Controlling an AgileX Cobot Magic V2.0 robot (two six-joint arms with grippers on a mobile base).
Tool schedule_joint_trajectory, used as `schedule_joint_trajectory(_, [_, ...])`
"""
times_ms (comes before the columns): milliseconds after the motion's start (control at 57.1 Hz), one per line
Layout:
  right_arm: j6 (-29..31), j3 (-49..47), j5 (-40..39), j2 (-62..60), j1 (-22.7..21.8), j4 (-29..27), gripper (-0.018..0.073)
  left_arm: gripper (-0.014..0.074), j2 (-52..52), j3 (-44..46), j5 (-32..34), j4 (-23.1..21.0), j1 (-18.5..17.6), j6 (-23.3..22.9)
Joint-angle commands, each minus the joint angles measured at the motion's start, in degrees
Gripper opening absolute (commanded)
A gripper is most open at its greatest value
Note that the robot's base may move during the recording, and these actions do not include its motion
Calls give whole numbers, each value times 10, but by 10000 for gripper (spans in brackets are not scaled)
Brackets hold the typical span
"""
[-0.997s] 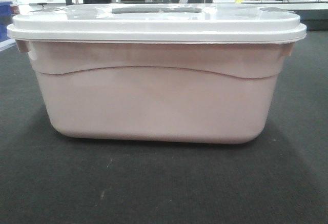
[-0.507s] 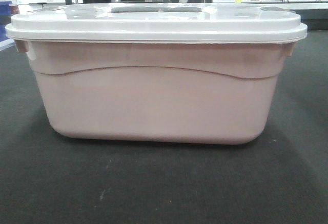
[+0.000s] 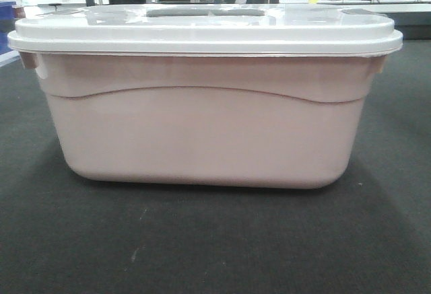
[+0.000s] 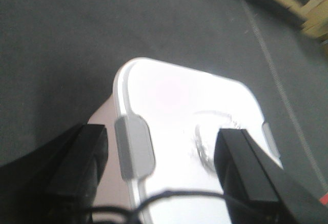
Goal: Grab white bin and place on right shelf
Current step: 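Close both grippers on the lid handles at opposite ends of the bin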
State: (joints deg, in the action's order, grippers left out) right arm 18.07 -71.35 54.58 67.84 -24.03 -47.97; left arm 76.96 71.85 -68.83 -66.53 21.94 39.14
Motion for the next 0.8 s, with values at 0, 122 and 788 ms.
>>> schedule_joint_trajectory(0, [117,-20,82,36,-34,-159,624,355,27,19,-78,-97,18,33])
schedule_joint_trajectory(122, [192,-20,180,107,-57,-267,624,355,71,19,-78,-97,17,36])
schedule_joint_trajectory(788, [353,175,220,192,12,-372,624,355,158,-22,-78,-108,-46,54])
